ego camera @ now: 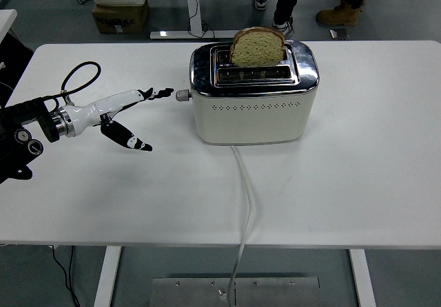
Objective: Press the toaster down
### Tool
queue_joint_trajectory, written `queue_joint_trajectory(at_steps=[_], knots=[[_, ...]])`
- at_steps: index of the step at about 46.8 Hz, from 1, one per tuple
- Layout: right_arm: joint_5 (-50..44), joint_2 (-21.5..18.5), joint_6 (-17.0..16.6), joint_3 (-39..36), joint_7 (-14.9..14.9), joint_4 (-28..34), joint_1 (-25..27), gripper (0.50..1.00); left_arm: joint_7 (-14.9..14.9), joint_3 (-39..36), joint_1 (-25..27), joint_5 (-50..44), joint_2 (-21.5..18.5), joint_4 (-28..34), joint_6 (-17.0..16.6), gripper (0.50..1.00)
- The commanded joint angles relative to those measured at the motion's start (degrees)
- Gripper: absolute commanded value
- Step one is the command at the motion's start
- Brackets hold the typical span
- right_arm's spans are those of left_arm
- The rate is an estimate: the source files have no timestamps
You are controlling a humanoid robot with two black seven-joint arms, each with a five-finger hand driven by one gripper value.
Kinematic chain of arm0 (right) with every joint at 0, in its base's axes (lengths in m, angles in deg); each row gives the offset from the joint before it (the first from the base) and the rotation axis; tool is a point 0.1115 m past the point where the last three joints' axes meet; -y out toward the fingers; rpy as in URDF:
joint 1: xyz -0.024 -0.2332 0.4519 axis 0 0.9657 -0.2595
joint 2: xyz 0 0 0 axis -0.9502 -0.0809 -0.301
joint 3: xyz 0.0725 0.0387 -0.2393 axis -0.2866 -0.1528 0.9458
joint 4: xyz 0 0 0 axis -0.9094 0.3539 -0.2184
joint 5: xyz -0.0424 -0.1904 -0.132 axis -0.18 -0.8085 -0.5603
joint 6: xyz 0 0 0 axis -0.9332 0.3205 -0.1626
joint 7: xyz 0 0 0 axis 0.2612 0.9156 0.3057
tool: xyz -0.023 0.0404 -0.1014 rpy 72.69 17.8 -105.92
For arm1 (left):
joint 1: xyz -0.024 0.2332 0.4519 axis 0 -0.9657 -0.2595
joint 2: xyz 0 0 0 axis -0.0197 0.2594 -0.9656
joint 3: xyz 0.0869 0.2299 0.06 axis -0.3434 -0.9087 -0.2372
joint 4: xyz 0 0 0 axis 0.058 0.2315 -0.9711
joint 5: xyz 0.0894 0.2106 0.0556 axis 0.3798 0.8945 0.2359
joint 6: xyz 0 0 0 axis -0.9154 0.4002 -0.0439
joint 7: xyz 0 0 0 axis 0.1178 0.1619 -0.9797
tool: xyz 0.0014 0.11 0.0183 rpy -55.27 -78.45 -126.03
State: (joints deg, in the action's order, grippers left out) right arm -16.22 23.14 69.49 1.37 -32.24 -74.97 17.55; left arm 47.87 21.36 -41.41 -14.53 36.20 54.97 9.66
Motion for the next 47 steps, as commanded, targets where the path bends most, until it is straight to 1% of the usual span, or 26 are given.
queue_joint_trajectory(at_steps=[1, 9, 32, 47], knots=[[0.06, 0.00, 0.00, 0.04, 0.00, -0.05, 0.00, 1.000, -0.05, 0.00, -0.09, 0.00, 0.49, -0.08, -0.09, 1.000], [-0.02, 0.00, 0.00, -0.04, 0.00, 0.04, 0.00, 1.000, -0.14, 0.00, 0.00, -0.18, 1.37, -0.26, -0.18, 1.000], [0.06, 0.00, 0.00, 0.04, 0.00, -0.05, 0.00, 1.000, -0.14, 0.00, -0.17, -0.35, 1.81, -0.79, -0.09, 1.000], [0.06, 0.00, 0.00, 0.04, 0.00, 0.04, 0.00, 0.998, -0.31, -0.17, -0.79, -0.35, 3.22, -2.89, -0.09, 1.000]])
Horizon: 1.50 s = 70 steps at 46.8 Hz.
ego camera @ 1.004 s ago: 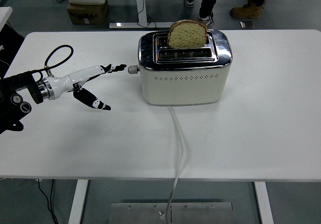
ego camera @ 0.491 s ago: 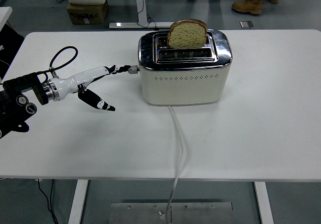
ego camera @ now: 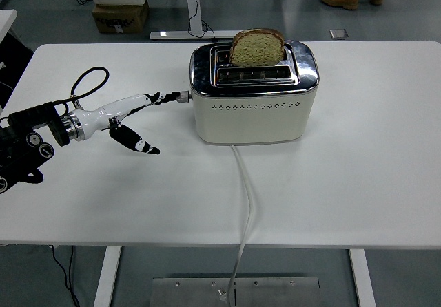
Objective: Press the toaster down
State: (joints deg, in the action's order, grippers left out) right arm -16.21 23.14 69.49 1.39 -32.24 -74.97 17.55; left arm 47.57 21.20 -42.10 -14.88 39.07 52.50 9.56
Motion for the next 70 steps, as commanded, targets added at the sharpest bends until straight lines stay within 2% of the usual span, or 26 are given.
queue_joint_trajectory(at_steps=[1, 70], knots=[[-0.03, 0.00, 0.00, -0.06, 0.00, -0.05, 0.00, 0.998, -0.02, -0.01, -0.10, 0.00, 0.51, -0.52, 0.10, 1.000], [-0.03, 0.00, 0.00, -0.06, 0.00, 0.03, 0.00, 0.998, -0.11, -1.94, -1.68, -2.38, 2.45, -4.03, 0.19, 1.000]])
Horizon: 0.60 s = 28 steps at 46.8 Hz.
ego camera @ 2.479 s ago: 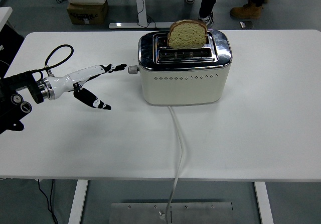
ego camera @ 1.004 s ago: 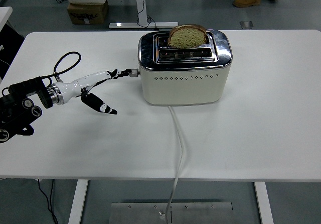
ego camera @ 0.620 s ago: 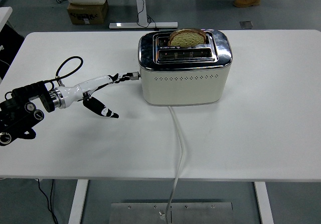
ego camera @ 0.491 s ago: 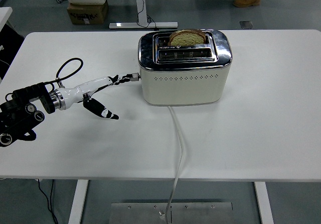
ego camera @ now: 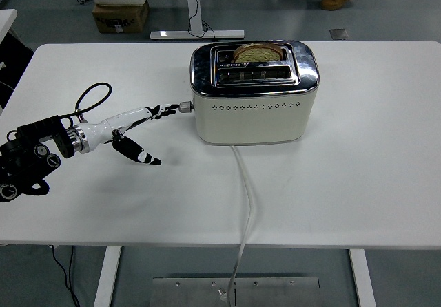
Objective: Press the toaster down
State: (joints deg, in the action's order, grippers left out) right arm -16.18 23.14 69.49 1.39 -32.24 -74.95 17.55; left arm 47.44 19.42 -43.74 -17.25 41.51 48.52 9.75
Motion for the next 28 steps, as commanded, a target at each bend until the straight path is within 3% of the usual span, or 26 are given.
queue_joint_trajectory(at_steps=[1, 28], knots=[[0.02, 0.00, 0.00, 0.02, 0.00, -0.07, 0.00, 0.998, -0.06, -0.25, -0.05, 0.00, 0.01, -0.13, 0.00, 1.000], [-0.06, 0.00, 0.00, 0.03, 0.00, -0.07, 0.00, 0.998, -0.06, -0.34, -0.05, 0.00, 0.36, -0.22, 0.00, 1.000]])
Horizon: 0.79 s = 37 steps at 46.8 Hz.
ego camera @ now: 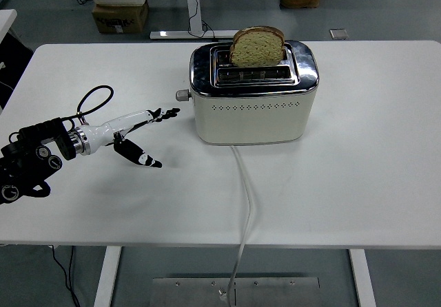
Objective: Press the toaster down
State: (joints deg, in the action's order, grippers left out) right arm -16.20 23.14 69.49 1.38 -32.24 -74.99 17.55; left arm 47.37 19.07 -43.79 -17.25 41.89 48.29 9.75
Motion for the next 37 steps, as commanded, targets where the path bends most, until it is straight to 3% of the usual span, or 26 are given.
queue_joint_trajectory(at_steps=[1, 16, 32, 37], knots=[[0.04, 0.00, 0.00, 0.04, 0.00, -0.04, 0.00, 1.000, 0.01, 0.01, -0.08, 0.00, -0.01, 0.01, 0.00, 1.000], [-0.05, 0.00, 0.00, 0.04, 0.00, -0.04, 0.00, 1.000, 0.01, 0.09, 0.71, -3.43, -1.16, -0.35, 0.17, 1.000], [0.04, 0.00, 0.00, 0.03, 0.00, 0.05, 0.00, 0.998, 0.01, 0.36, 3.87, -28.97, -10.72, -0.35, 0.53, 1.000], [-0.05, 0.00, 0.00, -0.05, 0.00, 0.05, 0.00, 1.000, 0.01, 0.36, 4.05, -32.61, -11.61, -0.35, 0.53, 1.000]])
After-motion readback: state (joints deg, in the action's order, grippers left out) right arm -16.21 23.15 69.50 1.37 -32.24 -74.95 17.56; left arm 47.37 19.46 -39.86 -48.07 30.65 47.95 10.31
